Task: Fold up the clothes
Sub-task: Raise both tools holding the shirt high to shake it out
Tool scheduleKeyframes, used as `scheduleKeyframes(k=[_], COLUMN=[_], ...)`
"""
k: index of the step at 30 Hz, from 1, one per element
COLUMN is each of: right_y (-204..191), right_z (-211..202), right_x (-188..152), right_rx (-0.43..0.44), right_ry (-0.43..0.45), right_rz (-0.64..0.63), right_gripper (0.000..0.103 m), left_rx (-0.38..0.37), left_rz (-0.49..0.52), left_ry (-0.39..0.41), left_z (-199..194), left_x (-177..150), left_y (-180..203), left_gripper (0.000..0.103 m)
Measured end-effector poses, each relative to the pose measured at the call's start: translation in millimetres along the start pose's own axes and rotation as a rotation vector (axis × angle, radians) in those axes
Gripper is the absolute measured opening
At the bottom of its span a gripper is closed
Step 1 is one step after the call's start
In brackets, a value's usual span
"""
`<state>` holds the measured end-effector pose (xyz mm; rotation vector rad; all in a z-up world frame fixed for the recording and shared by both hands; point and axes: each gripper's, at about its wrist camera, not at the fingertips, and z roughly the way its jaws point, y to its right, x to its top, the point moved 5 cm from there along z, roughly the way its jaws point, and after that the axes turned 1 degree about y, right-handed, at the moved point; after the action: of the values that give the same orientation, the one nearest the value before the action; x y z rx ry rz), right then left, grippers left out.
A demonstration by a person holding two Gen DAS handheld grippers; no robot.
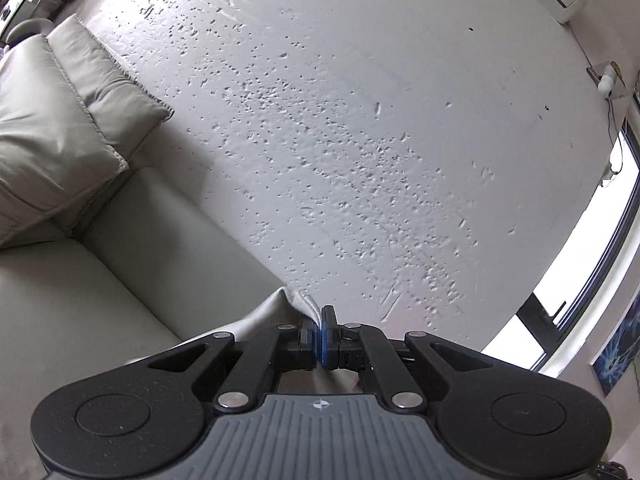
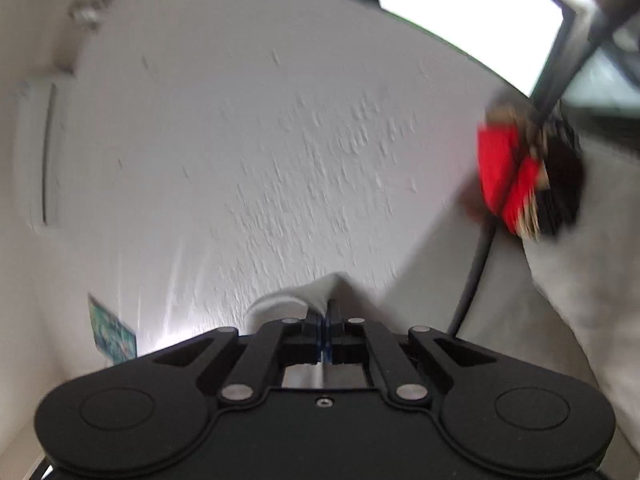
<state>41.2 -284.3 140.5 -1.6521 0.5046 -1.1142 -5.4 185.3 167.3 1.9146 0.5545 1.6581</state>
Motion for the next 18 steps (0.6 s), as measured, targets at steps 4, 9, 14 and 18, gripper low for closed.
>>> scheduleKeyframes(k=[4, 9, 14, 18], right_y=[-24.4, -70.1, -74.3, -74.1], right_z=[-23.1, -92.9, -108.2, -95.3], right_x=[0.8, 26.5, 14.3, 13.2], right_rx=[0.081, 0.243, 0.295, 0.269], right_ry=[0.021, 0.246, 0.232, 0.214], right_rz=[0.016, -0.048, -0.005, -0.043], right_gripper=[0.002, 0.002, 0.002, 0.002], left_rx=[-0.081, -0.214, -0.224, -0.164], left_rz=[0.060, 0.107, 0.148, 0.153], left_ry=[0.132, 0.340, 0.380, 0.334], left_z=[-38.2, -90.6, -98.5, -76.7], left_x=[23.8, 59.7, 60.4, 54.6], left_y=[30.1, 66.7, 82.3, 68.3], left_gripper=[0.000, 0.001, 0.001, 0.002])
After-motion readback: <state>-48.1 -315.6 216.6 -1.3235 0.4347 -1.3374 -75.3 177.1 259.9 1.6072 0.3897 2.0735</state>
